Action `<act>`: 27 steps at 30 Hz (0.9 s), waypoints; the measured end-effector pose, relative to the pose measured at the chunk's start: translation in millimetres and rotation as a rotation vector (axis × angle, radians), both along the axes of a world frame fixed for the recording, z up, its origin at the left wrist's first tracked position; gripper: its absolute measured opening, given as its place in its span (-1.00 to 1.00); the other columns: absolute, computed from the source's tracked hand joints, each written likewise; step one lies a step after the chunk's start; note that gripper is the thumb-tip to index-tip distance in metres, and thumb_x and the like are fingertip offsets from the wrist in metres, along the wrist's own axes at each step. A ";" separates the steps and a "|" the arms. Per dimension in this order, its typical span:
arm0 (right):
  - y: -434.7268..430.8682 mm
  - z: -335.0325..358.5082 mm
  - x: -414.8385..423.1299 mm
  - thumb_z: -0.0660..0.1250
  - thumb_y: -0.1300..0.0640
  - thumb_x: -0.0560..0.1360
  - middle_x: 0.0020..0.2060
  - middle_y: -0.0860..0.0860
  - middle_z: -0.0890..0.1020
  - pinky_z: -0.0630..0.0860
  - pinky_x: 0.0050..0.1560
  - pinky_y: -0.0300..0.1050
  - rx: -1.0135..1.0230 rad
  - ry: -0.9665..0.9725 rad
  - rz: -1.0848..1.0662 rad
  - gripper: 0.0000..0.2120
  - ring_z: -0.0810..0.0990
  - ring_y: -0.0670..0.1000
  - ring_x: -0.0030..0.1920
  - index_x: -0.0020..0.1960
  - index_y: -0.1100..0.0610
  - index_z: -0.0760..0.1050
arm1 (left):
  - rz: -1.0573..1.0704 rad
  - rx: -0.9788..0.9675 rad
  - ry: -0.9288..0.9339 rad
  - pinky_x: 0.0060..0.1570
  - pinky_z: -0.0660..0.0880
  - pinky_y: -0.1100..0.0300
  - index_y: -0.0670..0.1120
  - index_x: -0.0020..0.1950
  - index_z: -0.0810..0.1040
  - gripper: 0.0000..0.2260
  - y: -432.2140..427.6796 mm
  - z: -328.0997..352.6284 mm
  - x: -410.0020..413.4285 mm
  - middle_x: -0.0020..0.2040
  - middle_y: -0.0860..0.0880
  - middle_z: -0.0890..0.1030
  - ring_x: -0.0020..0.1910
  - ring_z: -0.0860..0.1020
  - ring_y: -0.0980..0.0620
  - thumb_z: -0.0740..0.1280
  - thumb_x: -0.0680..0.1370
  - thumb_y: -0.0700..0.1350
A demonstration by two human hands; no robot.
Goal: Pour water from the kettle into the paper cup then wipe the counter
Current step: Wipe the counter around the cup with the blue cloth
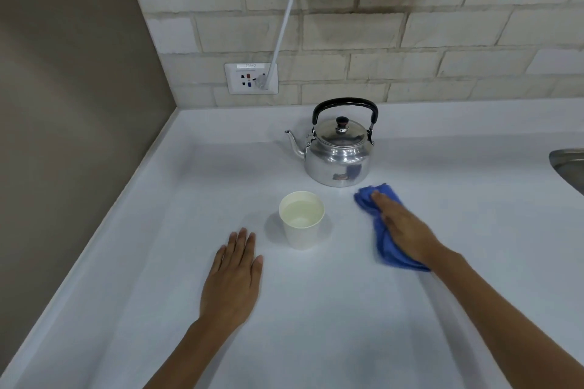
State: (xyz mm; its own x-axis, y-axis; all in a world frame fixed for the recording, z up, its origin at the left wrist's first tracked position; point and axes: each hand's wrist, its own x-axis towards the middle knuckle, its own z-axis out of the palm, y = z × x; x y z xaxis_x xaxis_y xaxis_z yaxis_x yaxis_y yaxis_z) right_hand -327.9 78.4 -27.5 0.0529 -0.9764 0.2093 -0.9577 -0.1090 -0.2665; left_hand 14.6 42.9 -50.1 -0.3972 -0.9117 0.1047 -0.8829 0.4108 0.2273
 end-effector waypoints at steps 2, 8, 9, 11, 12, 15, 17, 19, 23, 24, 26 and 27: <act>3.0 5.5 -8.9 0.03 0.13 0.62 0.35 -0.09 0.37 0.12 0.45 -0.02 0.072 -0.174 -0.177 -0.67 0.31 0.02 0.38 0.36 -0.06 0.30 | 0.010 -0.002 0.003 0.43 -0.19 0.19 -0.07 0.46 -0.18 -0.16 0.3 0.7 -1.1 0.53 0.00 -0.08 0.50 -0.13 0.05 -0.68 0.28 0.23; 26.5 -2.0 58.0 0.06 0.30 0.59 0.47 0.13 0.18 -0.02 0.42 -0.19 0.031 -0.229 -0.317 -0.56 0.17 0.09 0.46 0.44 0.23 0.10 | 0.006 -0.009 -0.004 0.42 -0.19 0.16 -0.10 0.48 -0.13 -0.40 1.3 2.5 -2.2 0.52 -0.03 -0.08 0.51 -0.10 0.00 -0.42 0.51 0.16; 35.9 -4.4 74.1 0.10 0.32 0.57 0.45 0.16 0.20 -0.04 0.42 -0.23 0.003 -0.210 -0.315 -0.56 0.18 0.12 0.45 0.43 0.25 0.12 | 0.007 -0.008 -0.002 0.42 -0.18 0.16 -0.11 0.48 -0.12 -0.38 1.5 3.5 -2.6 0.52 -0.03 -0.08 0.51 -0.09 0.00 -0.45 0.50 0.15; 56.1 -8.8 110.6 0.19 0.38 0.52 0.40 0.22 0.29 -0.15 0.41 -0.33 -0.009 -0.220 -0.294 -0.54 0.26 0.22 0.41 0.39 0.32 0.20 | -0.001 -0.001 -0.022 0.43 -0.16 0.15 -0.12 0.48 -0.10 -0.21 2.5 3.6 -2.8 0.52 -0.04 -0.06 0.51 -0.06 -0.02 -0.61 0.37 0.19; 64.2 -10.6 129.5 0.21 0.38 0.50 0.38 0.22 0.33 -0.23 0.39 -0.34 0.006 -0.237 -0.282 -0.55 0.30 0.25 0.38 0.37 0.33 0.23 | 0.000 -0.005 -0.039 0.42 -0.17 0.15 -0.12 0.48 -0.11 -0.15 2.7 2.8 -2.5 0.52 -0.05 -0.05 0.51 -0.07 -0.02 -0.66 0.32 0.21; 73.5 -10.8 168.5 0.05 0.23 0.57 0.43 0.14 0.22 -0.39 0.34 -0.33 -0.050 -0.219 -0.244 -0.57 0.18 0.16 0.43 0.42 0.29 0.12 | -0.005 -0.004 -0.037 0.40 -0.21 0.18 -0.10 0.48 -0.16 -0.19 1.9 4.7 -2.3 0.54 -0.06 -0.06 0.51 -0.09 0.00 -0.63 0.34 0.21; 72.9 -9.8 172.1 -0.05 0.13 0.63 0.47 -0.03 -0.06 -0.35 0.34 -0.44 -0.041 -0.297 -0.203 -0.54 -0.07 -0.03 0.48 0.47 0.16 -0.11 | -0.009 0.036 -0.014 0.40 -0.23 0.19 -0.10 0.48 -0.16 -0.28 2.0 6.9 -2.1 0.53 -0.05 -0.10 0.50 -0.14 0.02 -0.52 0.42 0.23; 67.7 2.6 157.5 -0.01 0.10 0.62 0.46 -0.12 0.01 -0.15 0.39 -0.38 -0.002 -0.474 -0.220 -0.55 0.00 -0.10 0.48 0.48 0.10 -0.03 | -0.017 0.058 0.019 0.40 -0.24 0.20 -0.10 0.48 -0.13 -0.27 5.6 13.5 -3.2 0.49 -0.01 -0.16 0.46 -0.19 0.07 -0.51 0.42 0.24; 41.9 18.3 100.2 0.03 0.16 0.62 0.46 0.06 0.23 -0.01 0.41 -0.20 -0.079 -0.426 -0.347 -0.59 0.12 0.02 0.46 0.45 0.15 0.13 | -0.120 -0.095 0.175 0.37 0.21 0.06 -0.15 0.26 0.48 -0.62 37.9 37.6 -16.7 0.26 -0.12 0.54 0.30 0.45 -0.06 0.01 0.59 -0.04; 32.8 18.0 87.3 0.02 0.17 0.62 0.46 0.10 0.23 0.00 0.43 -0.16 -0.068 -0.381 -0.367 -0.60 0.11 0.05 0.47 0.45 0.18 0.13 | -0.185 -0.118 0.237 0.27 0.38 0.08 -0.12 0.12 0.59 -0.65 48.1 42.4 -25.8 0.08 -0.08 0.66 0.13 0.58 -0.04 0.06 0.55 -0.07; 15.8 13.2 68.7 -0.01 0.18 0.62 0.46 0.14 0.21 0.02 0.46 -0.07 -0.023 -0.308 -0.396 -0.60 0.09 0.08 0.48 0.44 0.21 0.13 | -0.332 -0.119 0.340 0.12 0.49 0.20 -0.10 -0.01 0.64 -0.75 65.0 48.9 -49.3 -0.08 -0.01 0.70 -0.06 0.63 0.02 0.18 0.52 -0.12; 8.8 10.0 63.5 -0.02 0.17 0.62 0.47 0.14 0.20 0.02 0.47 -0.04 0.003 -0.276 -0.403 -0.60 0.08 0.09 0.48 0.44 0.22 0.12 | -0.406 -0.114 0.345 0.11 0.48 0.22 -0.09 0.01 0.64 -0.81 70.4 50.7 -63.0 -0.05 0.01 0.70 -0.04 0.63 0.05 0.26 0.50 -0.14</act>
